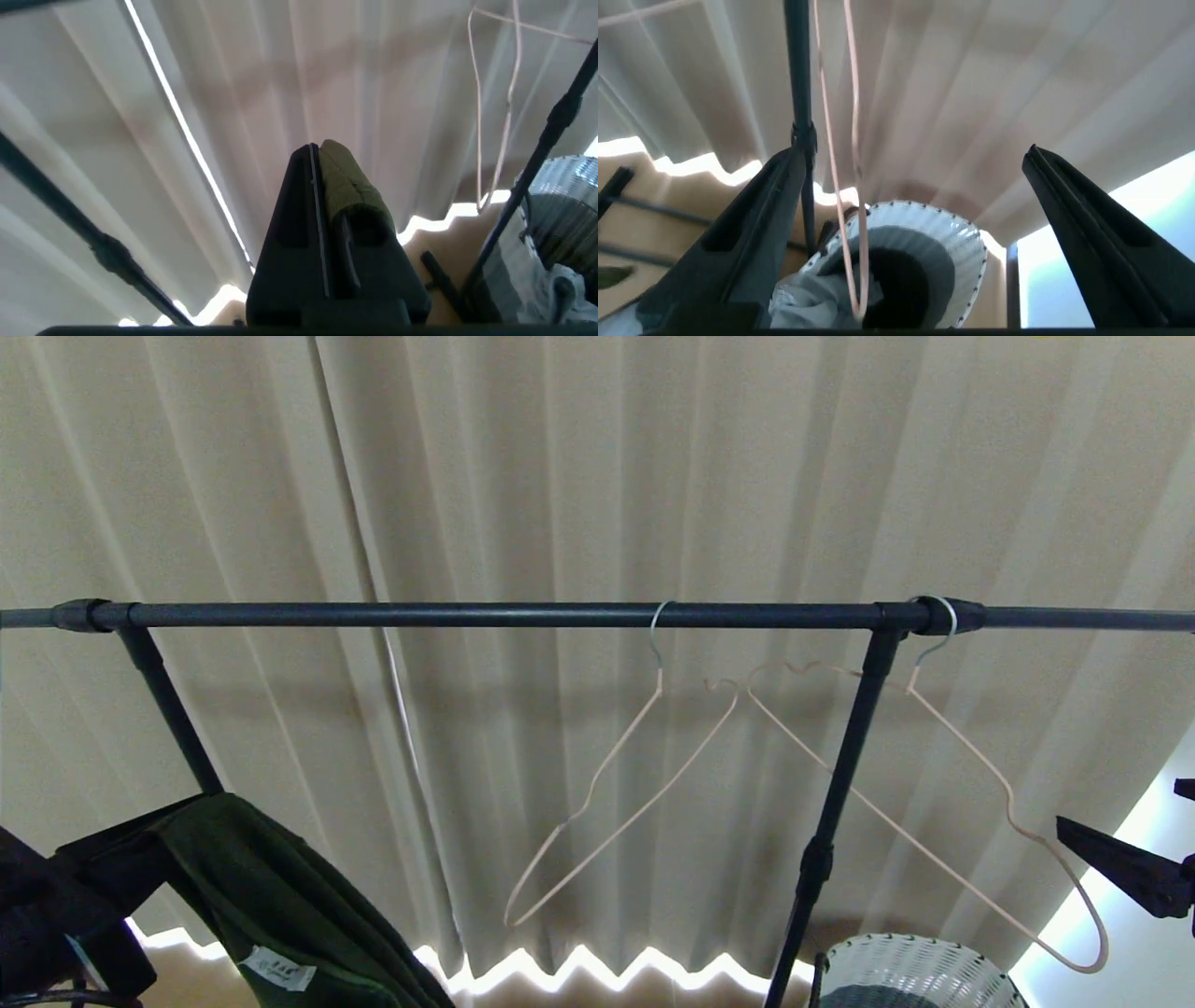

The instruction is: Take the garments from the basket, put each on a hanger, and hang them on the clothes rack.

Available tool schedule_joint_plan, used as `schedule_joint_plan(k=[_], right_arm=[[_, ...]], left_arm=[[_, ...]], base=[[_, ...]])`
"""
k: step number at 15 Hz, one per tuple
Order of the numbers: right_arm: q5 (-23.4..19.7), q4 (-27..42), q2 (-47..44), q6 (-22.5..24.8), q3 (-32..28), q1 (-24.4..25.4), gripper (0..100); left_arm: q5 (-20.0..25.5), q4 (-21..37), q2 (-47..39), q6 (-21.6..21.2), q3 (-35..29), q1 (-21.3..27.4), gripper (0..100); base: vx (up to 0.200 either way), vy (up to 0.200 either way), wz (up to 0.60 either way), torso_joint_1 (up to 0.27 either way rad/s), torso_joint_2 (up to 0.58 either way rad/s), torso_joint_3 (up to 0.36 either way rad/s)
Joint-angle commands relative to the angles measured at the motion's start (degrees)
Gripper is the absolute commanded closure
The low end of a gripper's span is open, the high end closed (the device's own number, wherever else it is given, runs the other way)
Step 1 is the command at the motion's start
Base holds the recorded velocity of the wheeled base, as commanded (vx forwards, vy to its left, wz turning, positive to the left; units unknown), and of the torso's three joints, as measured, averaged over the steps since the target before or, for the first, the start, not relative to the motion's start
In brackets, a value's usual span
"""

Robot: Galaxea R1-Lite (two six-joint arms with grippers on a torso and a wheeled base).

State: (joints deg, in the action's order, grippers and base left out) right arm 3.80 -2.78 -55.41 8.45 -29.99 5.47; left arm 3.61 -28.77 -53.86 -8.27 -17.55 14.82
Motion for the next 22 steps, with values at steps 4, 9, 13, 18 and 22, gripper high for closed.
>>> schedule_joint_plan(k=[4, 9, 13, 18, 22], right_arm=[[-0.9, -0.56, -4.62, -0.19, -1.74, -4.77, 0], [-11.19, -1.26, -10.16, -0.19, -3.59, -4.33, 0], [-11.27, -1.26, -19.56, -0.19, -6.93, -3.98, 0], [-10.31, -1.35, -25.37, -0.45, -9.12, 1.82, 0], [-8.9, -1.35, -26.95, -0.54, -9.91, 1.82, 0]], left_arm=[[0.0, -0.06, -1.95, -1.14, -0.11, -2.43, 100], [0.0, -0.06, -1.86, -1.23, -0.02, -2.34, 100], [0.08, -0.06, -1.95, -1.75, 0.33, -2.34, 100], [0.08, -0.06, -1.86, -1.93, 0.42, -2.34, 100], [0.08, -0.06, -1.78, -1.93, 0.42, -2.34, 100]], base=[[0.0, 0.0, 0.0, 0.0, 0.0, 0.0], [0.0, 0.0, 0.0, 0.0, 0.0, 0.0], [0.0, 0.0, 0.0, 0.0, 0.0, 0.0], [0.0, 0.0, 0.0, 0.0, 0.0, 0.0], [0.0, 0.0, 0.0, 0.0, 0.0, 0.0]])
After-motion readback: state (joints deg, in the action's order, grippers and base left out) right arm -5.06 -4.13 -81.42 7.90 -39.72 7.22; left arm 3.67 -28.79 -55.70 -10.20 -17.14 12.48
